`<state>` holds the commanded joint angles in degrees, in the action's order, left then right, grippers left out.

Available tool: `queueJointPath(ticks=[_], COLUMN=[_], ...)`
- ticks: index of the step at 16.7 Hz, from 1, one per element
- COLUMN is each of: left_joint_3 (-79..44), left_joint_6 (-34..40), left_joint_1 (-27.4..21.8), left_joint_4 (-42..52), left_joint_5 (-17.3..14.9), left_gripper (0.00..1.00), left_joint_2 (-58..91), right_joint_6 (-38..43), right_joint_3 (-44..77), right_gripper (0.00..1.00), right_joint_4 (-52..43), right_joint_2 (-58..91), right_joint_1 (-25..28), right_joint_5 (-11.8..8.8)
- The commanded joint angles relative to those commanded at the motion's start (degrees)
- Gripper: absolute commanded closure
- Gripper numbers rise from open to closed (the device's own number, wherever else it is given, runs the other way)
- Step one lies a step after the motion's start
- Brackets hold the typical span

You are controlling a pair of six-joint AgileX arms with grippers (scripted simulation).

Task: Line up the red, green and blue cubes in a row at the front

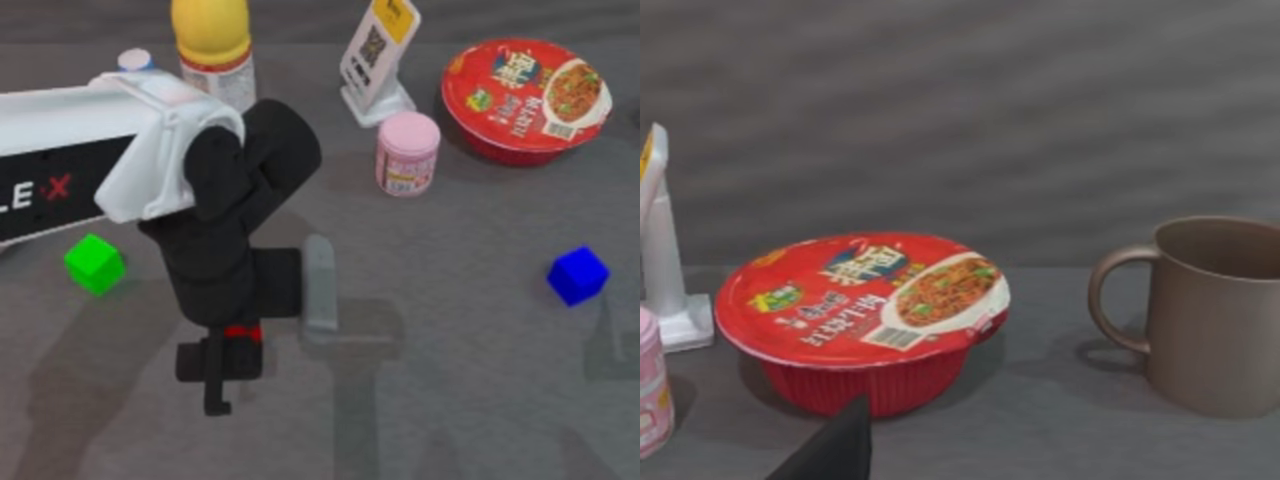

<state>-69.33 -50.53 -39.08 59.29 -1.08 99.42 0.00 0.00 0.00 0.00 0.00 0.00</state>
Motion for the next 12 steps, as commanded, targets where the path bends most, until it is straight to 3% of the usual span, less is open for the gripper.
queueJointPath(ticks=[8, 12], left_joint_3=[8.1, 8.9], left_joint_6=[0.3, 0.3], left_joint_1=[-0.6, -0.7], left_joint_4=[-14.4, -15.6], left_joint_5=[0.0, 0.0], left_gripper=[1.00, 1.00], left_joint_2=[5.9, 6.5], right_joint_6=[0.0, 0.0], right_joint_3=[0.0, 0.0], right_gripper=[0.00, 0.00], right_joint_4=[0.0, 0.0], right_joint_2=[0.0, 0.0], right_joint_1=[0.0, 0.0], right_joint_5=[0.0, 0.0])
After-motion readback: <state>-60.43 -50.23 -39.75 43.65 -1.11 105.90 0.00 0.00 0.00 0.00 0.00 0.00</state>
